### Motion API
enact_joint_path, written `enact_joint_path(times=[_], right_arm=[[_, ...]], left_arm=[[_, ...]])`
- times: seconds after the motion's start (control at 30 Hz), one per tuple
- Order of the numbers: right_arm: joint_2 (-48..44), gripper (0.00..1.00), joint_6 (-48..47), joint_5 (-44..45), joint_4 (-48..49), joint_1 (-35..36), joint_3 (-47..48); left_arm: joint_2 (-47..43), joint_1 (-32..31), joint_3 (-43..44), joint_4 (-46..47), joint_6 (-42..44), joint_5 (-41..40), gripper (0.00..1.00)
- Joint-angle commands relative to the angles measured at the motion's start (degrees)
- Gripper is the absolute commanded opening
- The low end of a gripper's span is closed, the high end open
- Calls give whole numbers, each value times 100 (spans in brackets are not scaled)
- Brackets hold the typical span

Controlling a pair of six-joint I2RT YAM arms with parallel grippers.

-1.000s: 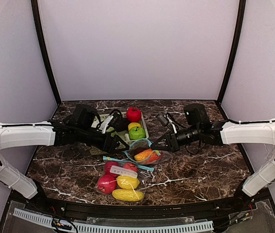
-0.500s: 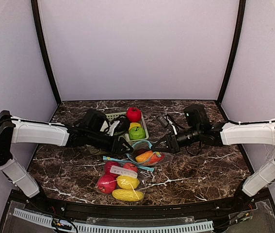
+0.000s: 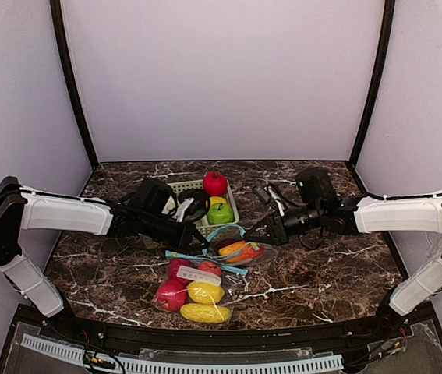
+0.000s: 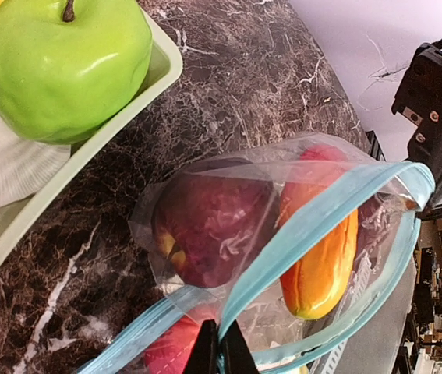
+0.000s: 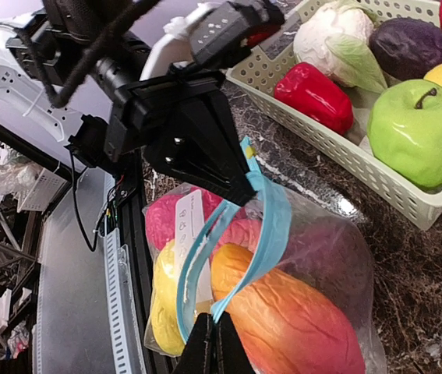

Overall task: Place the food in the zip-top bag and seal the zipper
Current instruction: Pass from the right arm to the left, then pass from the left arm to the right

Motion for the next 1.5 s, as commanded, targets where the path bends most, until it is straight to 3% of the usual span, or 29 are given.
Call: enact_joint_path(times=[0.0, 0.2, 0.3, 0.53, 0.93, 1.47], right_arm=[[-173, 7, -115, 650, -177, -72, 130], [-520, 46, -254, 1386, -641, -132, 164], [-784, 54, -301, 1650, -707, -110, 54], [-1053, 46, -426, 2159, -675, 372, -467], [-197, 37, -425, 3191, -228, 1244, -457], [151, 22, -768, 3459, -141, 1413, -155]], left_arm=[[-587, 0, 169, -815, 228, -345, 1], [-732, 21, 538, -2129, 385, -649, 1], [-679, 79, 567, -2396, 343, -644, 1], [-620, 318, 585, -2422, 244, -619, 1], [-546, 415, 621, -2402, 210, -537, 1], [-461, 432, 674, -2358, 209, -507, 1]])
